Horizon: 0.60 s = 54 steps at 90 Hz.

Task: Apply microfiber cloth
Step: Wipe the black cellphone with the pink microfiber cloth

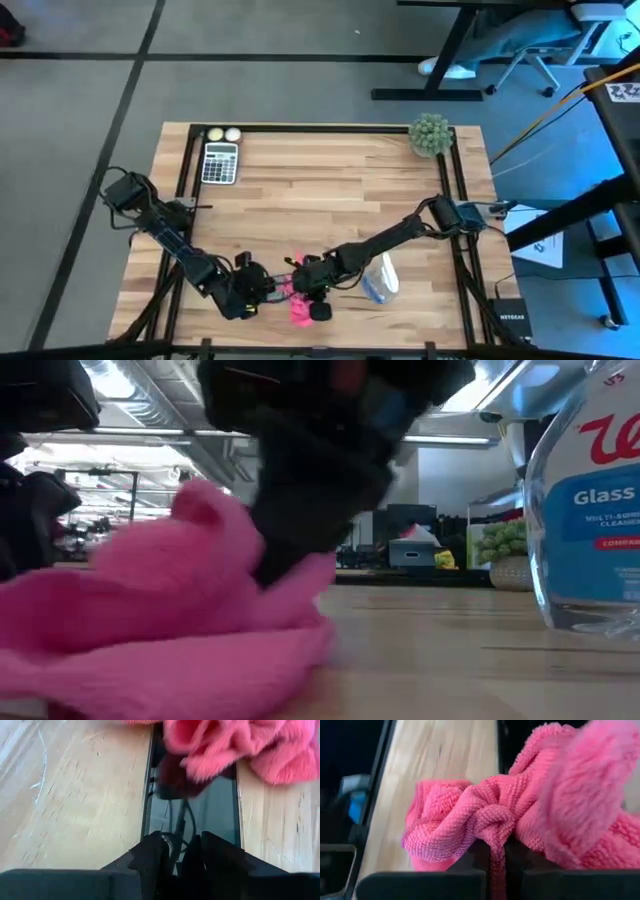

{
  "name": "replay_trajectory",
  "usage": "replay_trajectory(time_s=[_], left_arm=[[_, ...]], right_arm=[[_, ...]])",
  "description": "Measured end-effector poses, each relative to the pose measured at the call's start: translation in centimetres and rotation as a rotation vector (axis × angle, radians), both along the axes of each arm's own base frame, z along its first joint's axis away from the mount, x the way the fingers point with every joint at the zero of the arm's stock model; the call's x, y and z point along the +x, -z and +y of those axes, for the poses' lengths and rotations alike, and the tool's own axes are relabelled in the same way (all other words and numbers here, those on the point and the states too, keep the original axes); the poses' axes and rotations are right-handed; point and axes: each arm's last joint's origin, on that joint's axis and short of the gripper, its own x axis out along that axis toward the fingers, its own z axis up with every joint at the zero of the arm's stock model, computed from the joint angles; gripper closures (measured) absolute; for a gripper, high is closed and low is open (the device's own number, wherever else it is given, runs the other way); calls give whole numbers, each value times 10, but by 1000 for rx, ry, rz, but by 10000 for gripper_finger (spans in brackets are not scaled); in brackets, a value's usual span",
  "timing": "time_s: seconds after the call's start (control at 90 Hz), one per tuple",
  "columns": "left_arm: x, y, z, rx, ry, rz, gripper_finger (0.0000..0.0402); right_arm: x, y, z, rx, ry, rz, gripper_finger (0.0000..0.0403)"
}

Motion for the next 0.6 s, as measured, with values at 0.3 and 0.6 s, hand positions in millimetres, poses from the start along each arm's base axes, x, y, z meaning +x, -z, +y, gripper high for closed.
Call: replay_trajectory(time_s=[0.3, 0.6], left_arm=[[0, 0, 0, 1, 3, -1, 273], [0, 0, 0, 5, 9, 2, 273]], right_arm=[[30, -27, -3, -37, 139, -432, 400], [41, 42, -9, -6, 175, -328, 400]])
